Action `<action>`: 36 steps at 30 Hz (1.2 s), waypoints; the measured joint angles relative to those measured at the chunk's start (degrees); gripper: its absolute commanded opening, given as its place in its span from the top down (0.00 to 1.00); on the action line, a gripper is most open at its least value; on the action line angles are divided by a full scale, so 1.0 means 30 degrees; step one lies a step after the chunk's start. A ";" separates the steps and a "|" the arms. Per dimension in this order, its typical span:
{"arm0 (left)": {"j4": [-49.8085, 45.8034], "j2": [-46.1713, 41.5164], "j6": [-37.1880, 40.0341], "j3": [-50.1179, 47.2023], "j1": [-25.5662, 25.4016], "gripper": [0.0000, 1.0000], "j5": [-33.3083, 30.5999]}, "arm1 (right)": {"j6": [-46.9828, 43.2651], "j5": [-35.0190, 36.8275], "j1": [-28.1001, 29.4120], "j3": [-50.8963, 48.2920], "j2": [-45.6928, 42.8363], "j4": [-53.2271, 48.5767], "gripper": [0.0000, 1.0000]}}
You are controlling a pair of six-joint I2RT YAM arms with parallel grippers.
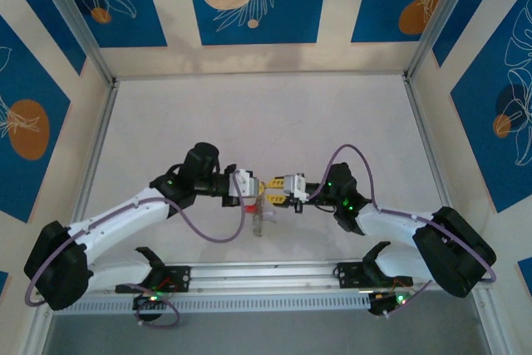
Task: Put the keys on the keyring
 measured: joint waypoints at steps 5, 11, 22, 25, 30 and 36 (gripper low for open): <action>0.1260 -0.0663 -0.0947 -0.0328 0.0073 1.00 0.0612 | 0.0605 -0.0102 -0.0051 -0.0226 -0.0197 0.0954 0.72; 0.2018 -0.0750 -0.1588 -0.0386 0.0073 1.00 0.1355 | 0.1392 -0.0248 -0.0051 -0.0313 -0.0204 0.1960 0.77; 0.3096 -0.0561 -0.2295 -0.0561 0.0109 1.00 0.2025 | 0.1931 -0.0270 -0.0051 -0.0510 -0.0699 0.2863 0.83; 0.3162 -0.0372 -0.2441 -0.0576 0.0160 1.00 0.2069 | 0.2047 -0.0073 -0.0058 -0.0510 -0.0656 0.2820 0.93; 0.3249 -0.0153 -0.2535 -0.0619 0.0270 0.77 0.1953 | 0.2040 0.0131 -0.0095 -0.0510 -0.0423 0.2769 1.00; 0.2521 -0.0335 -0.1683 -0.0605 0.0299 0.62 0.0903 | 0.0699 0.0546 0.0226 -0.0401 -0.0736 0.0976 1.00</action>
